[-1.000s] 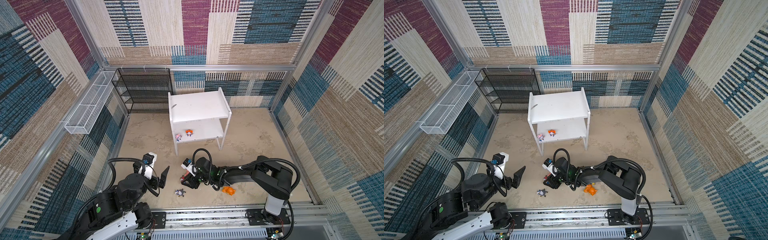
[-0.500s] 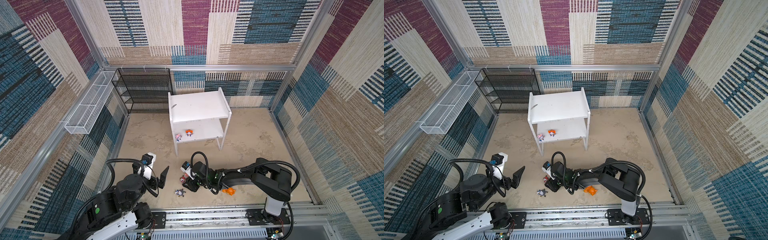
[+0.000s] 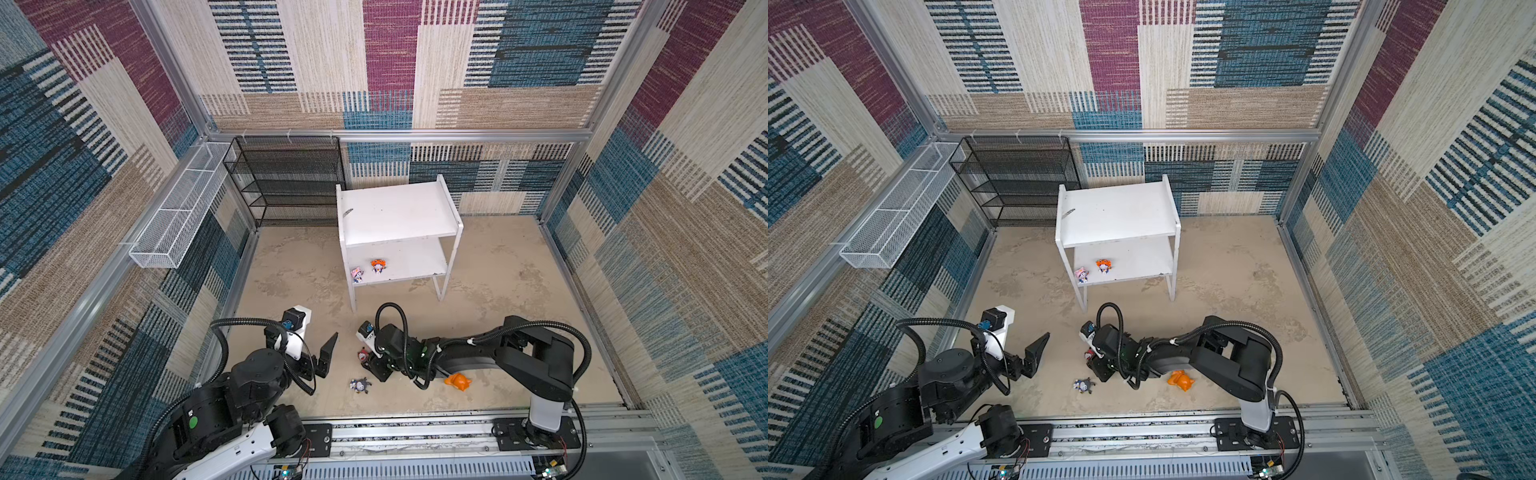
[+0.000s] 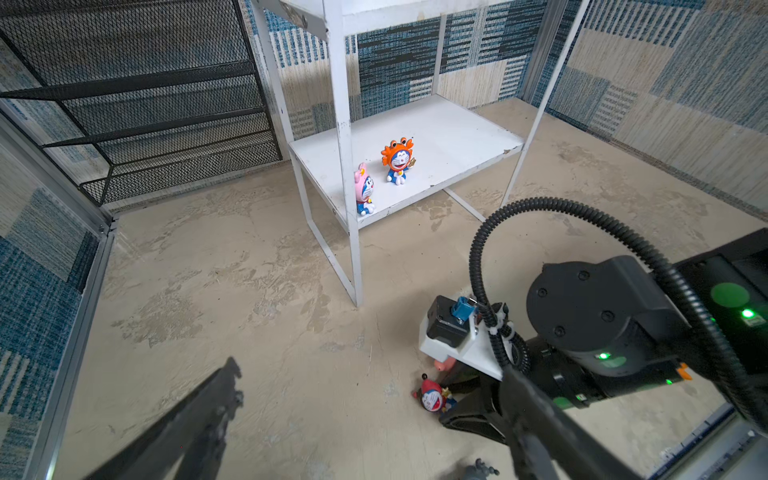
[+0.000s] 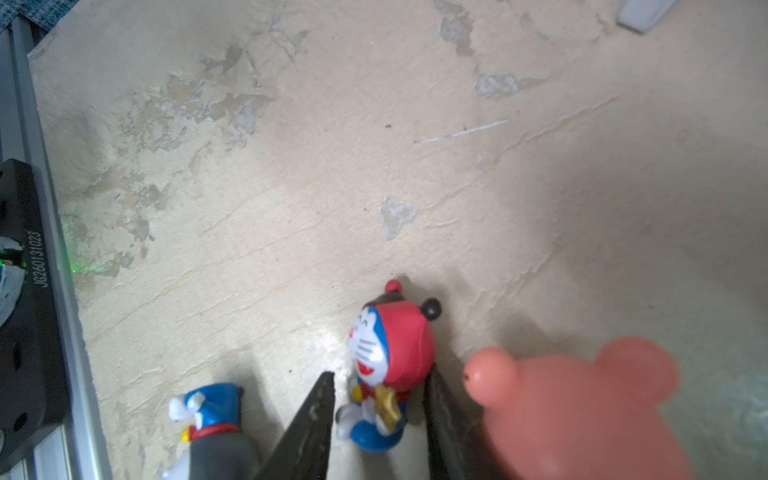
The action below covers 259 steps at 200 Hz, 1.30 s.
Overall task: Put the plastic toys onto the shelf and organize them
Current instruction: 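Lower the right gripper and close it on the red ladybug-hat Doraemon, then lift the red figurine with the right gripper while the left gripper approaches it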
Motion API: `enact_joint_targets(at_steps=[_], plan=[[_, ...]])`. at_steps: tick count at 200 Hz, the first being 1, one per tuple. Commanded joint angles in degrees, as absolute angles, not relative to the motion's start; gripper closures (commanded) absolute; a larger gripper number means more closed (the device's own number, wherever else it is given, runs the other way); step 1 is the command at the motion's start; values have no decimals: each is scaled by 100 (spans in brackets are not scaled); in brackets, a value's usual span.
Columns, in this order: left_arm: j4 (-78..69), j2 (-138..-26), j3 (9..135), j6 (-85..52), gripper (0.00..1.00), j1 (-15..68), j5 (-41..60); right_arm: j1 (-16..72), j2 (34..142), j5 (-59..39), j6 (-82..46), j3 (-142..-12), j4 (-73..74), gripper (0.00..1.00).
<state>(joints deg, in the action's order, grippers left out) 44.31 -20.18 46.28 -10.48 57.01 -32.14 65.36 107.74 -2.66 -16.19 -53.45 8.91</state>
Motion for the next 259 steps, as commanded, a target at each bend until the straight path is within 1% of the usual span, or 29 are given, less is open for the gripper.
enact_joint_targets(at_steps=[1, 54, 83, 107, 123, 168, 184, 202, 212, 230, 259], plan=[[4308, -2006, 4625, -1107, 1, 5700, -3170, 6602, 10886, 50, -1670, -5446, 460, 63], [4306, -1996, 4631, -1106, 1, 5697, -3148, 6801, 10819, 591, -1529, -5473, 396, 70], [4296, -2017, 4621, -1107, 1, 5702, -3133, 6929, 10275, 803, -1316, -5057, 911, 73], [4299, -2074, 4644, -1066, 1, 5700, -2951, 6935, 9719, 737, -1154, -4625, 1410, 75], [4326, -2167, 4705, -990, 1, 5698, -2623, 6935, 9294, 579, -1023, -4308, 1750, 76], [4381, -2778, 4909, -695, 1, 5698, -967, 6921, 8263, 532, -940, -3812, 2111, 76], [4344, -3042, 4939, -652, 5, 5696, -434, 6917, 7874, 508, -899, -3558, 2378, 76], [4233, -3310, 4965, -593, 14, 5697, 77, 6917, 7413, 490, -849, -3204, 2750, 76], [4169, -3414, 4966, -580, 17, 5697, 275, 6917, 7150, 488, -831, -2947, 3024, 76], [3983, -3514, 4909, -532, 17, 5698, 648, 6919, 6694, 333, -694, -2518, 3489, 77], [3627, -3533, 4825, -449, 18, 5698, 1103, 6918, 6192, 7, -428, -2114, 3785, 77]])
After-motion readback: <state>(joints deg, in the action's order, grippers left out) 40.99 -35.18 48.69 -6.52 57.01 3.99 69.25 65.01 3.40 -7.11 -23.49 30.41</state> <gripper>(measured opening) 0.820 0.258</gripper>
